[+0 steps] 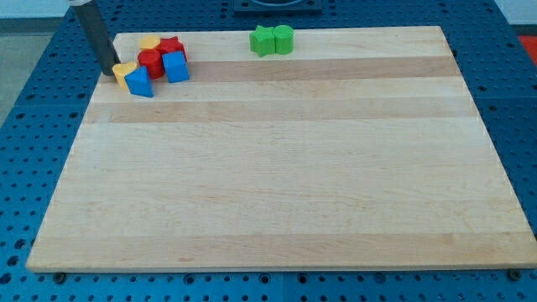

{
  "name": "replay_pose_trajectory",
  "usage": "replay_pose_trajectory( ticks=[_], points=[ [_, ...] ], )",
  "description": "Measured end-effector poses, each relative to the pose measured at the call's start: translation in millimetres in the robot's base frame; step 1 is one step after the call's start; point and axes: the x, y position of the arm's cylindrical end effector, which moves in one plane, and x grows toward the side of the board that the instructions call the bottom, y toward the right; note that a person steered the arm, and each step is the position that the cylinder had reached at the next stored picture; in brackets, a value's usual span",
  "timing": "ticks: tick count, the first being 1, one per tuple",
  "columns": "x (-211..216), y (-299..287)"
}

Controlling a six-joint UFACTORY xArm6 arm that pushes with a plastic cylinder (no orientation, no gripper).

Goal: Move the yellow heart towards the center of the board

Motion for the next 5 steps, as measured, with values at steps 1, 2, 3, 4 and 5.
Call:
replay_pose_trajectory(
  ticks=[1, 2, 3, 4, 5],
  points=[
    [14.9, 13.4],
    [26.3, 36.1],
    [34.4, 59.1],
    [51.2, 82.4],
    [68.5, 107.9]
  ],
)
